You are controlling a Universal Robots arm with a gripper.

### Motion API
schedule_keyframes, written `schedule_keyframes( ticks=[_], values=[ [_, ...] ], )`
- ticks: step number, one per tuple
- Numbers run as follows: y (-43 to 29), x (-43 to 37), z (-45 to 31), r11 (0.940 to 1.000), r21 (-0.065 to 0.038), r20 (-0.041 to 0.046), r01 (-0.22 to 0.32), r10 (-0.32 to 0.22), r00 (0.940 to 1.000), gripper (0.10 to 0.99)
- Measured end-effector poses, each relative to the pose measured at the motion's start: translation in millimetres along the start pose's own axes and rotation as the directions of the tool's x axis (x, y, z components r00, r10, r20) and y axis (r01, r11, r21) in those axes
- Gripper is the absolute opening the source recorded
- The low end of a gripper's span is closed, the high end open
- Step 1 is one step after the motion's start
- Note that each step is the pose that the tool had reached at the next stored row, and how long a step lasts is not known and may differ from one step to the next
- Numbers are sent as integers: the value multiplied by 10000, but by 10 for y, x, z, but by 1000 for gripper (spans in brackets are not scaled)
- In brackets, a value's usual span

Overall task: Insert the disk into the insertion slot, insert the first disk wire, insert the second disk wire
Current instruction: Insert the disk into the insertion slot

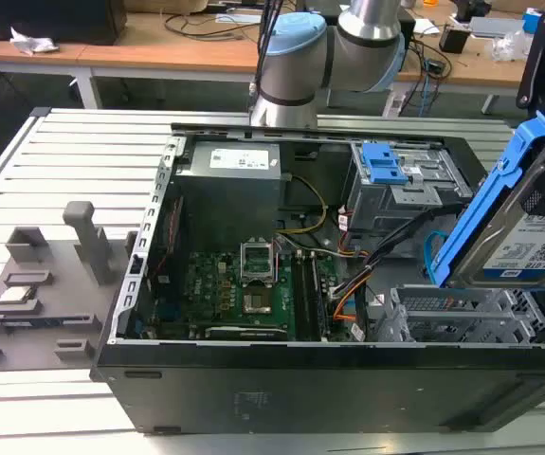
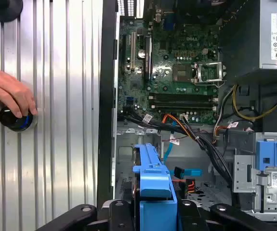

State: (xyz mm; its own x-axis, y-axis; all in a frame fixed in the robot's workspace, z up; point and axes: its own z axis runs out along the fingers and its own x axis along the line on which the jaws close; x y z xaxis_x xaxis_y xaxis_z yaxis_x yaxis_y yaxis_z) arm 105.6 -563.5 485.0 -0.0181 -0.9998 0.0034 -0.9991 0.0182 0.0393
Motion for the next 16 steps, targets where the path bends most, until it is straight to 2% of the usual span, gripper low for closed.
schedule_keyframes(
  ticks=[4,8,16],
  values=[
    [9,0,143,10000,0,2,-1,1,10000,365],
    [55,-2,184,10000,0,2,0,0,10000,365],
    [61,-19,277,10000,0,0,-3,3,10000,365]
  ],
)
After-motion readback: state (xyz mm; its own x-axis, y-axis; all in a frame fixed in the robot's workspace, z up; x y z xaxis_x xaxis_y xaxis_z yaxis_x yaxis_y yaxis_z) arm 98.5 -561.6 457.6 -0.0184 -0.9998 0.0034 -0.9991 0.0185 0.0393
